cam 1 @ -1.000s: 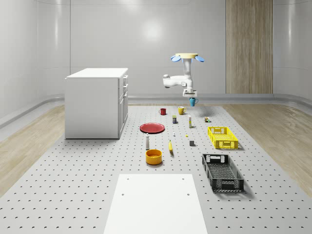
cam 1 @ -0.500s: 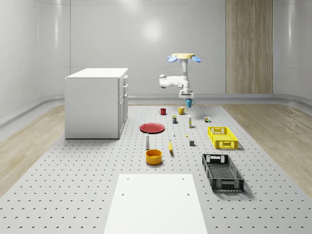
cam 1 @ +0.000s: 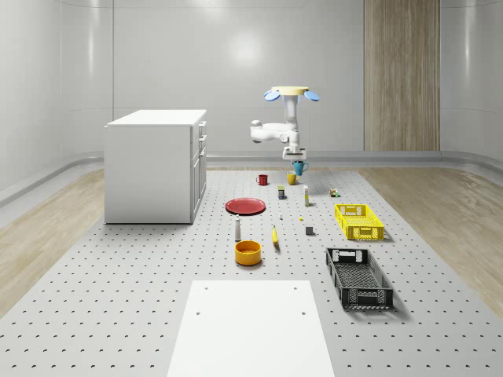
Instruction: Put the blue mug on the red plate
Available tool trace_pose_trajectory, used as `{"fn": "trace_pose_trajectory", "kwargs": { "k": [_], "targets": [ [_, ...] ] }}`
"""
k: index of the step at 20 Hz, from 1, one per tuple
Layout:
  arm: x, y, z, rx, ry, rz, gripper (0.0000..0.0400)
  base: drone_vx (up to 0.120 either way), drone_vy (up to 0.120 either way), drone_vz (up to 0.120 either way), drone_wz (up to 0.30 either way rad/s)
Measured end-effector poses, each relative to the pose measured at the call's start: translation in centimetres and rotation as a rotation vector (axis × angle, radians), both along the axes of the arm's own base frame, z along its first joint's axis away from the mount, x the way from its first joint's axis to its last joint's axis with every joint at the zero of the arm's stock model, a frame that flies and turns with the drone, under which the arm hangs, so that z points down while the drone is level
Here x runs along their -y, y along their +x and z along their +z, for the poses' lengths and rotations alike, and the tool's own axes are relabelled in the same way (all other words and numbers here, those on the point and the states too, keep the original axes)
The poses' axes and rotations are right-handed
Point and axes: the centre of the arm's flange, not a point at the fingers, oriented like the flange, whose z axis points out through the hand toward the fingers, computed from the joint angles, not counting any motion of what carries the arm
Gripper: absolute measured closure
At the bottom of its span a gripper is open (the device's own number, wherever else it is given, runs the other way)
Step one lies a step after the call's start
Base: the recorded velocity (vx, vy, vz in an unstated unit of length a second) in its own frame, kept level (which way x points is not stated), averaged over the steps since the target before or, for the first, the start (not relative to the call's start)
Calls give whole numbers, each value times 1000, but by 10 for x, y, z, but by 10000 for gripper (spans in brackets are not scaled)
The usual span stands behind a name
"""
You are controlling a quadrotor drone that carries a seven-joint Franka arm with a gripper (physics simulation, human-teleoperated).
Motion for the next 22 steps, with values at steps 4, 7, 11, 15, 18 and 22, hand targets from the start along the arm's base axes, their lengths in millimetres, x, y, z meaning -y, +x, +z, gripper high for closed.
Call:
{"fn": "trace_pose_trajectory", "kwargs": {
  "k": [4,7,11,15,18,22],
  "targets": [
    [0,0,0,0,0,0,300,120,-120,0,0],
    [0,0,0,0,0,0,300,120,-120,0,0],
    [0,0,0,0,0,0,300,120,-120,0,0],
    [0,0,0,0,0,0,300,120,-120,0,0],
    [0,0,0,0,0,0,300,120,-120,0,0],
    [0,0,0,0,0,0,300,120,-120,0,0]
  ]
}}
